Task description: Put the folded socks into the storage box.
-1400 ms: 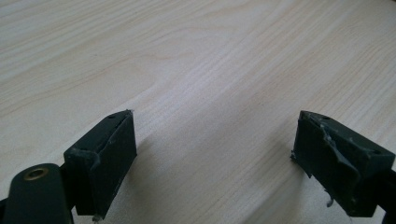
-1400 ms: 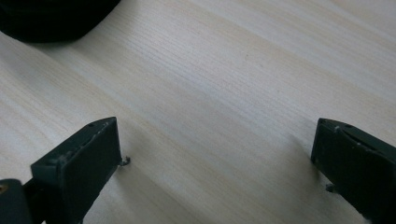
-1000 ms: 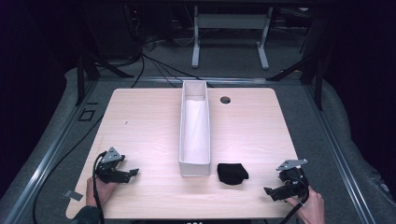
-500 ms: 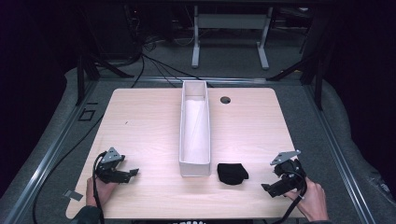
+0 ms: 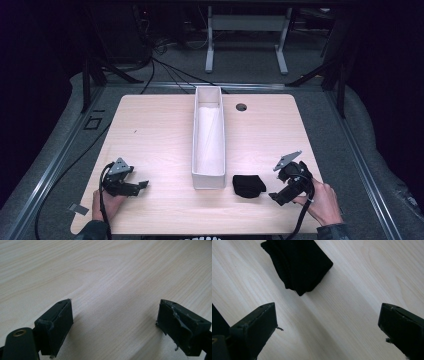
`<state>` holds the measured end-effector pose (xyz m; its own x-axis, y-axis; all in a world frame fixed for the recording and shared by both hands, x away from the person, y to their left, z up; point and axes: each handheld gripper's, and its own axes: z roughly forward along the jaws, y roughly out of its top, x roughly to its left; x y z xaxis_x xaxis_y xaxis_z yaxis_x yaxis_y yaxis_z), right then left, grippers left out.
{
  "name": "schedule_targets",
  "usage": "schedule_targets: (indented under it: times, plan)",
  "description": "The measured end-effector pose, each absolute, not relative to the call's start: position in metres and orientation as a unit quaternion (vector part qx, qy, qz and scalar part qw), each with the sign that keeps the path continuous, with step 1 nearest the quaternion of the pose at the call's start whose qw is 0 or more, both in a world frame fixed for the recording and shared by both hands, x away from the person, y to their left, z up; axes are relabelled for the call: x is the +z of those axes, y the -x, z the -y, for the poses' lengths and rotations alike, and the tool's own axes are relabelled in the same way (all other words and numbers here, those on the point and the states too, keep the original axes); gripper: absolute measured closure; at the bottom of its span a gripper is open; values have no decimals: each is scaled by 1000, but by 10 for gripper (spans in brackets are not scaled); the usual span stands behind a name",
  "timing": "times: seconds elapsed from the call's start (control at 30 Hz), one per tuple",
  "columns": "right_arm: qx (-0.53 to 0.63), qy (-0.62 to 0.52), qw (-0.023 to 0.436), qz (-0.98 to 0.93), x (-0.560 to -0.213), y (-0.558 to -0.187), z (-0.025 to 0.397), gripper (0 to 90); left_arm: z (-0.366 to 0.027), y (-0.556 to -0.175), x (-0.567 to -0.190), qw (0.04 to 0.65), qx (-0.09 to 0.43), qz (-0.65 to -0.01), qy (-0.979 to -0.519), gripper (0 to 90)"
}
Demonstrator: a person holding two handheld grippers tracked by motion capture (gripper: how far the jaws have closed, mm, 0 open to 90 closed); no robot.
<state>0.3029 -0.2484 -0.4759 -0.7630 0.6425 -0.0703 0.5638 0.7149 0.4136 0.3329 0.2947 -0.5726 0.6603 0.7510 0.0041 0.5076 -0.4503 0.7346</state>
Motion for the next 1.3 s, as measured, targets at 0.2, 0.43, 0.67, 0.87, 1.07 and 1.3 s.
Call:
schedule_targets:
  times: [0.2,0.43,0.67,0.87,1.07,1.3]
  plan:
    - [174,-310,101,-929,-474,-307,233,13,-295,-333,-573,365,167,-377,-835,131]
    - [159,-278,91,-943,-471,-313,213,10,-295,-333,-573,365,166,-376,-835,131]
    - [156,-256,87,-950,-473,-317,197,10,-295,-333,-573,365,166,-377,-835,132]
    - [151,-233,87,-957,-480,-321,181,35,-295,-333,-573,365,166,-376,-835,132]
    - [155,-215,84,-961,-488,-323,170,94,-295,-333,-573,365,166,-376,-835,132]
    - [148,-210,90,-962,-499,-326,162,207,-295,-333,-573,365,166,-376,-835,132]
